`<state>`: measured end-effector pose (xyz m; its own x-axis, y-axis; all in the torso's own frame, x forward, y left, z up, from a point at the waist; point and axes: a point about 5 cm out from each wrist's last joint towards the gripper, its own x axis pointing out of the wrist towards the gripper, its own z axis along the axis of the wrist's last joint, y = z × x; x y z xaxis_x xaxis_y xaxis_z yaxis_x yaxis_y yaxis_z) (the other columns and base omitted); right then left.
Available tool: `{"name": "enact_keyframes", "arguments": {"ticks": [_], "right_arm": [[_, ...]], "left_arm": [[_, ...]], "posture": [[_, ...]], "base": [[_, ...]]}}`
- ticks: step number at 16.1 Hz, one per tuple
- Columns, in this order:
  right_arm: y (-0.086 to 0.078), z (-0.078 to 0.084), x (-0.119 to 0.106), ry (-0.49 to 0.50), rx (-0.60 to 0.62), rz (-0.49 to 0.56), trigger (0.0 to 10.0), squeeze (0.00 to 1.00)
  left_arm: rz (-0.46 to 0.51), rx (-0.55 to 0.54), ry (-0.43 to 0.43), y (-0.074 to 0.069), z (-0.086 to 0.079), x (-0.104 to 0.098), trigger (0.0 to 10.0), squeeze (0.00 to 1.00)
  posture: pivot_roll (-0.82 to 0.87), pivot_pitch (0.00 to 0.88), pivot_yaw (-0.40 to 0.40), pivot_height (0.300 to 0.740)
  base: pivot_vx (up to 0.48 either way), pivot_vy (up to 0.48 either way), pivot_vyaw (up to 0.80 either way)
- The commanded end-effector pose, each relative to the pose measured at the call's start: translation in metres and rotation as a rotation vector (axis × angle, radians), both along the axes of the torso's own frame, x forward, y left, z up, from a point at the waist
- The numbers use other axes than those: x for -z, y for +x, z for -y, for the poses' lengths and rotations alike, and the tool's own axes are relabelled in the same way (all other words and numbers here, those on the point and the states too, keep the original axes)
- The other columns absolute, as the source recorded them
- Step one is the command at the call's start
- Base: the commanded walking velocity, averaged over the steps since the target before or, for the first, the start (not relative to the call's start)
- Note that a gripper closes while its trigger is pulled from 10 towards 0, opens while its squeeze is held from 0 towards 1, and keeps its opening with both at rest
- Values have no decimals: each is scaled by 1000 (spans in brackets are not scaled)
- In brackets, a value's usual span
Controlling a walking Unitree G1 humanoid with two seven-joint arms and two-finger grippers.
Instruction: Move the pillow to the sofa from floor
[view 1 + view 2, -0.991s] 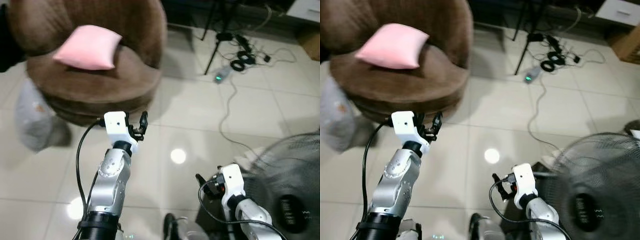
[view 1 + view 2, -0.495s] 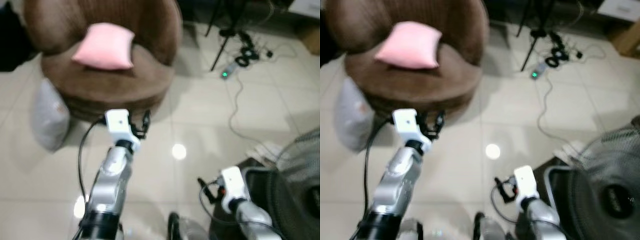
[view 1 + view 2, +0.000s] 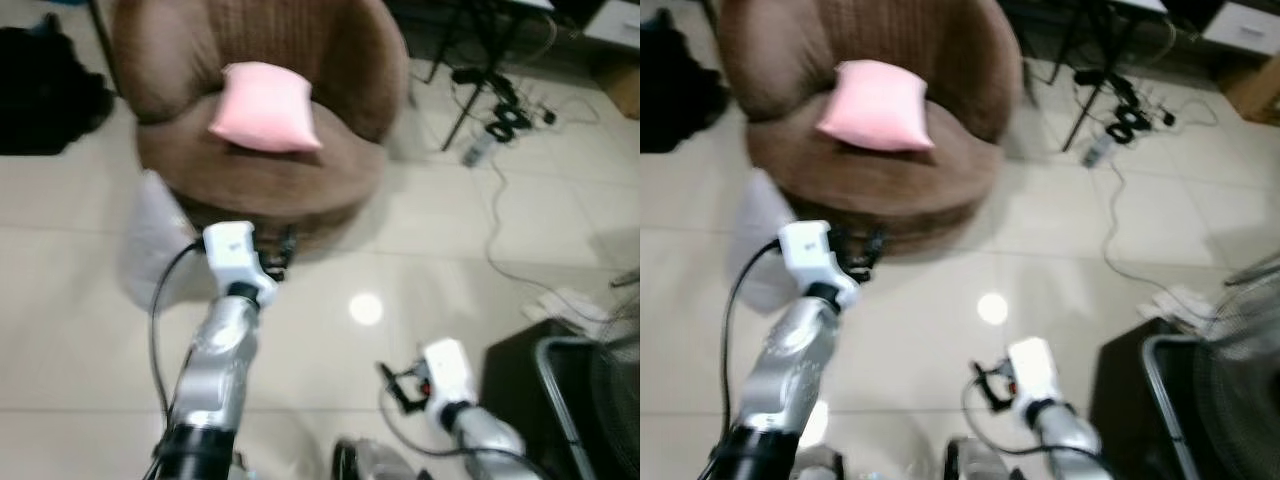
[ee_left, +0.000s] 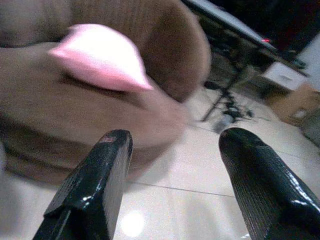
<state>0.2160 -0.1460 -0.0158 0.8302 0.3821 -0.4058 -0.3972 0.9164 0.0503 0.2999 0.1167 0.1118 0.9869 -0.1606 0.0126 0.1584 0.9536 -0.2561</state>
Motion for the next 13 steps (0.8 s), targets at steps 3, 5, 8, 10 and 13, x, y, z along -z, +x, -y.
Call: {"name": "enact_keyframes", "arguments": {"ticks": [3, 5, 8, 10, 13], "right_arm": [[-7, 24, 10, -40, 40, -33, 10000, 122], [-9, 25, 14, -44, 44, -45, 10000, 122], [-9, 24, 9, -39, 40, -31, 10000, 118], [-8, 24, 6, -34, 36, -18, 10000, 122], [-9, 23, 4, -29, 35, -8, 10000, 118]], "left_arm": [[7, 54, -13, -2, 15, -3, 10000, 0], [7, 59, -12, -2, 15, -3, 10000, 0], [8, 68, -15, -2, 16, -4, 10000, 0], [11, 71, -14, -1, 16, -5, 10000, 0], [8, 72, -16, -1, 16, -6, 10000, 0]], "posture": [[-66, 178, -161, 740], [-68, 179, -161, 740], [-69, 180, -160, 740], [-70, 182, -159, 740], [-71, 197, -160, 740]], "base": [[0, 480, 0], [0, 480, 0], [0, 480, 0], [0, 480, 0], [0, 480, 0]]}}
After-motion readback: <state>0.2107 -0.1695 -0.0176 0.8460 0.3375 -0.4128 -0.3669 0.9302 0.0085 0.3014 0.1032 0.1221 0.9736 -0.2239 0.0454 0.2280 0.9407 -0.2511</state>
